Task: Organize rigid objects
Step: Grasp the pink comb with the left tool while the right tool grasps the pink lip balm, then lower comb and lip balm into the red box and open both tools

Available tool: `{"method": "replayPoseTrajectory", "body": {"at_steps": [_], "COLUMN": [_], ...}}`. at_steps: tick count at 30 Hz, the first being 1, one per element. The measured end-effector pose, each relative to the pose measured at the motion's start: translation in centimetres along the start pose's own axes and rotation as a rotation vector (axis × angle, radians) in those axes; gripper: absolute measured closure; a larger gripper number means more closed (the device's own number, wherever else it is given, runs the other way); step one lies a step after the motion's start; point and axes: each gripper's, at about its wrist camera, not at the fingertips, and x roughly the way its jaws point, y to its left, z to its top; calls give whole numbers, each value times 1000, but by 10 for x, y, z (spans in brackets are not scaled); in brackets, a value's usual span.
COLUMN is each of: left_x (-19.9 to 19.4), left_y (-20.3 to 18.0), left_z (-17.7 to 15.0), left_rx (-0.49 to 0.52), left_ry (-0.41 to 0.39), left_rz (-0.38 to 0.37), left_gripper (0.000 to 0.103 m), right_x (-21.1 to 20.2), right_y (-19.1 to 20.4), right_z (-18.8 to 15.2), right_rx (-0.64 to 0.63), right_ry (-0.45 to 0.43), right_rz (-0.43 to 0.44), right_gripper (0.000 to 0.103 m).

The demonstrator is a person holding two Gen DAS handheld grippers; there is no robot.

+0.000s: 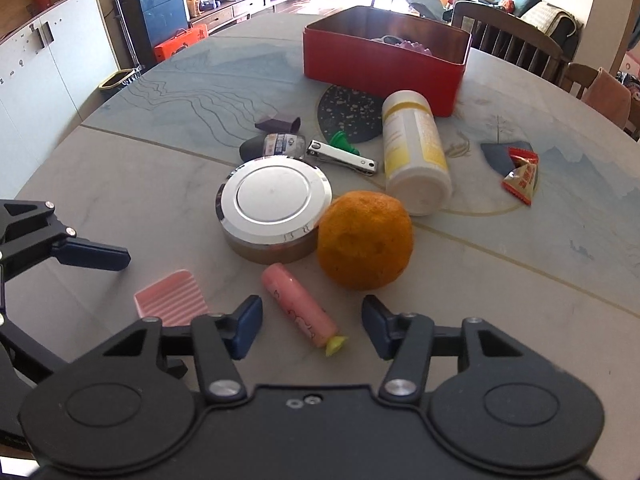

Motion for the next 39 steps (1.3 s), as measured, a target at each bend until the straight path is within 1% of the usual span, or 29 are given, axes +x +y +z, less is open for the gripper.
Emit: {"method": "replayPoseTrajectory", "body": {"at_steps": [3,4,5,6,8,10,11,12,13,20,29,34,39], "left_x": [1,1,0,-1,-4,-5,-6,-7,-7,-11,-31,-46,-62], "left_y": [0,-1,-2,-3,-7,-10,-11,-12,-12,-8,8,16,29], "left_z": [1,1,0,0,0,0,-1,-1,-1,0,5,18,37], "left_rx": [-3,-2,0,5,22,37,38,39,38,0,-78,-104,-139], "left_ry": [-7,-10,-13,-17,-26,-29,-30,-31,-31,-16,-54,-86,-136], "left_rz": [2,4,4,2,-8,-13,-15,-14,-14,-5,-14,-7,6], "left_gripper": [20,21,24,27,44,50,56,60,63,63,63,63,63], "right_x": [0,-1,-2,-3,-4,-5,-5,-6,-6,-15,-43,-60,-75], "right_y": [3,4,6,8,12,16,18,19,20,26,26,24,18], "right_z": [0,-1,-1,-2,-3,-4,-4,-5,-5,-7,-1,12,36], "right_rx": [-13,-17,-22,-27,-38,-46,-48,-48,-48,-21,28,37,29], "right_ry": [-3,-4,-4,-5,-10,-12,-12,-12,-12,-14,-57,-96,-134], "right_rz": [-2,1,2,2,4,3,2,2,2,-8,23,27,16], "right_gripper": [58,62,64,69,75,84,86,88,88,88,88,88,88]}}
